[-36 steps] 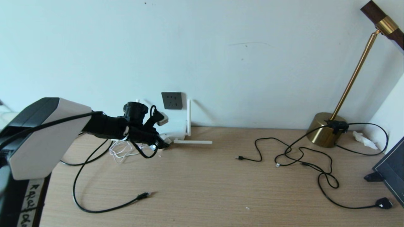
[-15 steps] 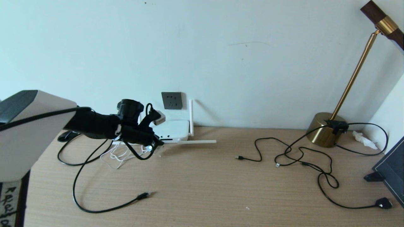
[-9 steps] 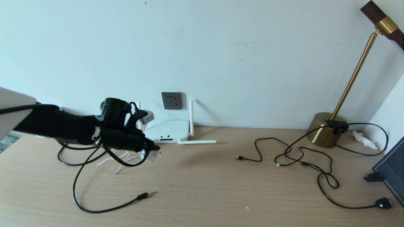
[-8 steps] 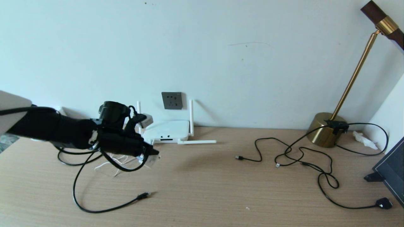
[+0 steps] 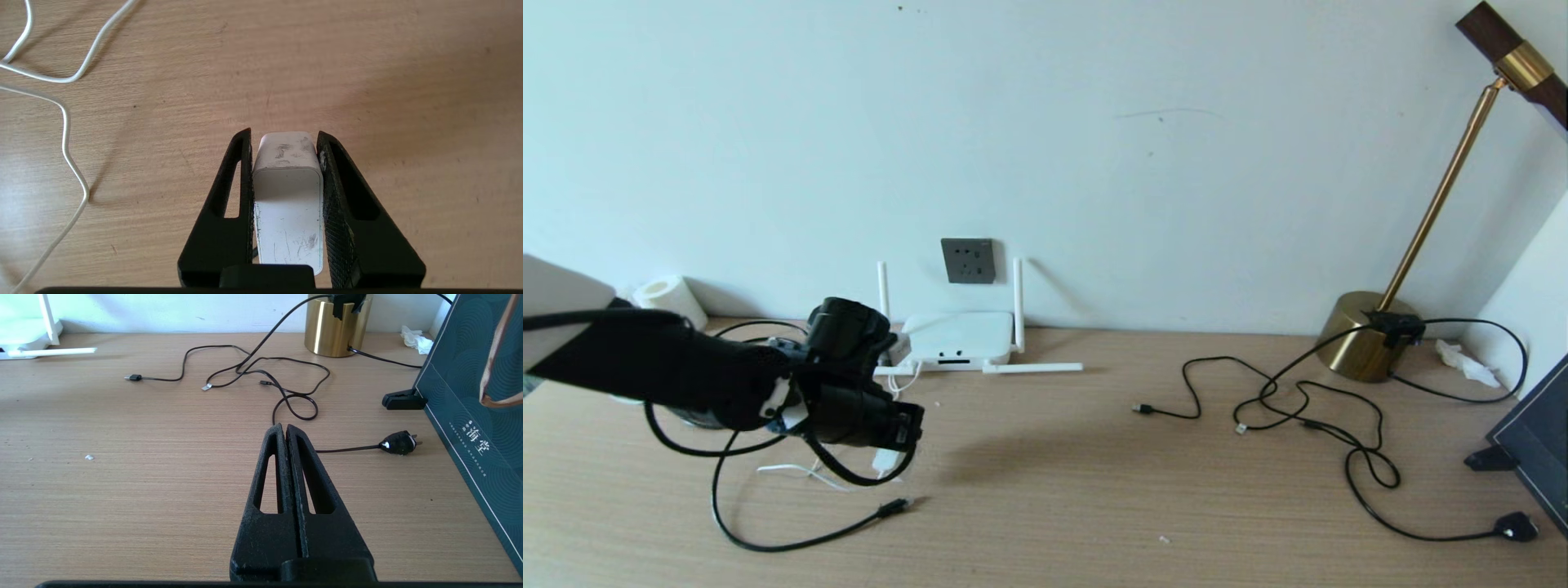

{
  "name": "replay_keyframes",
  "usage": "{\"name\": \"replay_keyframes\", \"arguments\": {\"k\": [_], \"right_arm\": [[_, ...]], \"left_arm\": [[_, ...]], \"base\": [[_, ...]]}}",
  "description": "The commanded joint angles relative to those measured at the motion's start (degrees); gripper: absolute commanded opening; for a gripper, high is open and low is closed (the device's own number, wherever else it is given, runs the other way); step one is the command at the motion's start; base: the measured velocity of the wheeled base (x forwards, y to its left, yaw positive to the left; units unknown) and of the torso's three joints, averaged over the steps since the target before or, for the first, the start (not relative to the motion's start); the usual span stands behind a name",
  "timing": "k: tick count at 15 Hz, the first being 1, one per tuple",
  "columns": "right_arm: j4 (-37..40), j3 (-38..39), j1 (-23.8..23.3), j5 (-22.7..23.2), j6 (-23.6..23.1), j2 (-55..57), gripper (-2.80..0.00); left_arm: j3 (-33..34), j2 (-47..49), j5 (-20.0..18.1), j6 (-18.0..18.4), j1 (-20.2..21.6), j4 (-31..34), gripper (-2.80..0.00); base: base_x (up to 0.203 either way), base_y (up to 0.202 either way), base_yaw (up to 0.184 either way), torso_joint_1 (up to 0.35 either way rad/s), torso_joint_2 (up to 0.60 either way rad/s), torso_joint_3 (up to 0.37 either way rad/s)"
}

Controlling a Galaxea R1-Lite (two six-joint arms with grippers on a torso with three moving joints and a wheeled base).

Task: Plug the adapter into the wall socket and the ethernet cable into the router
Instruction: Plug plug into socket

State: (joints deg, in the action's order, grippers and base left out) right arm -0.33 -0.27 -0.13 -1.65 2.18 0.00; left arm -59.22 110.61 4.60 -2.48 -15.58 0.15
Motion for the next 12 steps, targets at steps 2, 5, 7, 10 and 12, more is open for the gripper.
{"name": "replay_keyframes", "arguments": {"k": [2, 5, 7, 10, 12], "right_arm": [[0.0, 0.0, 0.0, 0.0, 0.0, 0.0, -2.8], [0.0, 0.0, 0.0, 0.0, 0.0, 0.0, -2.8], [0.0, 0.0, 0.0, 0.0, 0.0, 0.1, -2.8], [0.0, 0.0, 0.0, 0.0, 0.0, 0.0, -2.8], [0.0, 0.0, 0.0, 0.0, 0.0, 0.0, -2.8]], "left_arm": [[-1.9, 2.6, 1.0, -3.7, 0.2, -0.2, -2.8], [-4.2, 4.4, 1.4, -4.1, 0.5, -0.6, -2.8], [-4.9, 6.0, 1.7, -4.1, 0.9, -1.1, -2.8], [-6.4, 8.7, 1.8, -4.0, 2.1, -2.5, -2.8], [-6.8, 9.1, 1.9, -3.9, 2.1, -2.5, -2.8]], "base": [[0.0, 0.0, 0.0, 0.0, 0.0, 0.0], [0.0, 0.0, 0.0, 0.0, 0.0, 0.0], [0.0, 0.0, 0.0, 0.0, 0.0, 0.0], [0.0, 0.0, 0.0, 0.0, 0.0, 0.0], [0.0, 0.0, 0.0, 0.0, 0.0, 0.0]]}}
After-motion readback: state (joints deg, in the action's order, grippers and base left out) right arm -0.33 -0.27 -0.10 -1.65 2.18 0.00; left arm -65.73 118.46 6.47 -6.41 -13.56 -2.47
